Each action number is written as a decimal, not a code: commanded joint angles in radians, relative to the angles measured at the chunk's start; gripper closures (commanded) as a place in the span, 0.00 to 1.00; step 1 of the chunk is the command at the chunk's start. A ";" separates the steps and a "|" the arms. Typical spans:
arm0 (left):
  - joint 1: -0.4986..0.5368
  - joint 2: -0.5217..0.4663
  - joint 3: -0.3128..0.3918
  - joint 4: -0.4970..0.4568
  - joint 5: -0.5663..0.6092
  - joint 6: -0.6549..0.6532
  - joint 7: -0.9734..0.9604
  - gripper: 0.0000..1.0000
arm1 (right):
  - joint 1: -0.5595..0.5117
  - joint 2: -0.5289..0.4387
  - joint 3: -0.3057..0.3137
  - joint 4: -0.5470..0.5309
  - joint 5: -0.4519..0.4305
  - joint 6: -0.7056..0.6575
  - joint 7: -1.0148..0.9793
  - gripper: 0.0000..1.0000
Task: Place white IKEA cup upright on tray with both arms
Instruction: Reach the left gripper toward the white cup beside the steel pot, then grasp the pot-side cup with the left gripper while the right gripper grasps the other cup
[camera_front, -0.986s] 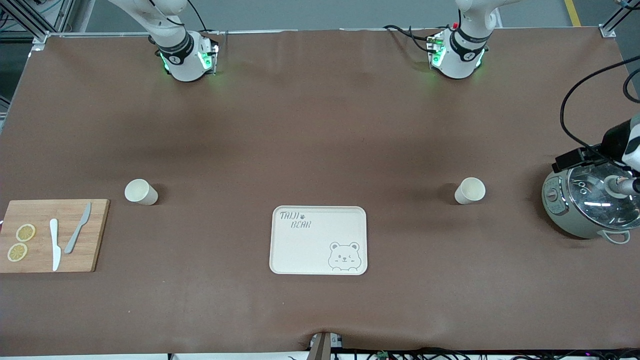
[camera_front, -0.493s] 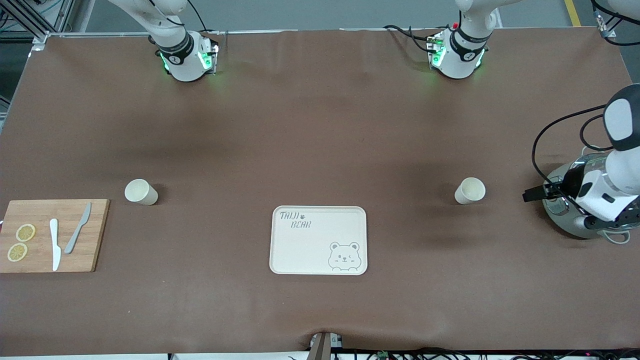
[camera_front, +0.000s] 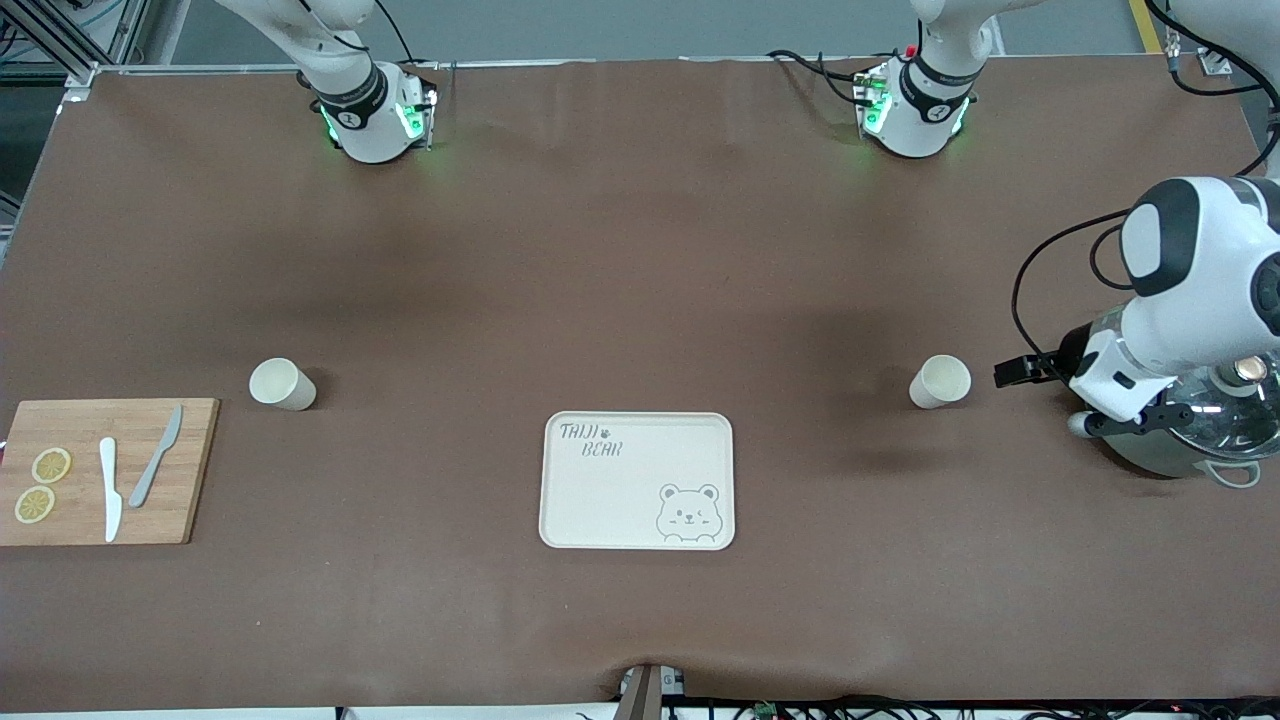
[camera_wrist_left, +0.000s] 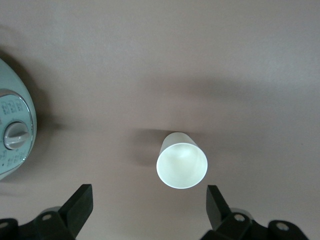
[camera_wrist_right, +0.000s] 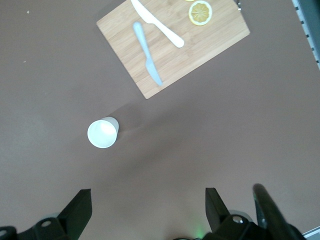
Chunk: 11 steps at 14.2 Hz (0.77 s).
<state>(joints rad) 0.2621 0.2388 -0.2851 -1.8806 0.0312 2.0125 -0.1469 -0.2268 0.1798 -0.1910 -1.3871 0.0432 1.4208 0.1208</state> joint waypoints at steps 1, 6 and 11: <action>0.008 -0.065 -0.002 -0.145 0.021 0.121 0.018 0.00 | 0.094 0.087 -0.002 0.010 -0.015 0.036 0.007 0.00; 0.008 -0.085 -0.002 -0.316 0.021 0.320 0.018 0.00 | 0.158 0.133 -0.001 0.013 -0.006 0.104 0.010 0.00; 0.005 -0.073 -0.002 -0.394 0.021 0.440 0.018 0.02 | 0.224 0.187 -0.001 0.013 -0.017 0.101 0.019 0.00</action>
<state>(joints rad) 0.2624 0.1971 -0.2847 -2.2328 0.0320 2.4144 -0.1445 -0.0209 0.3320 -0.1854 -1.3943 0.0318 1.5318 0.1313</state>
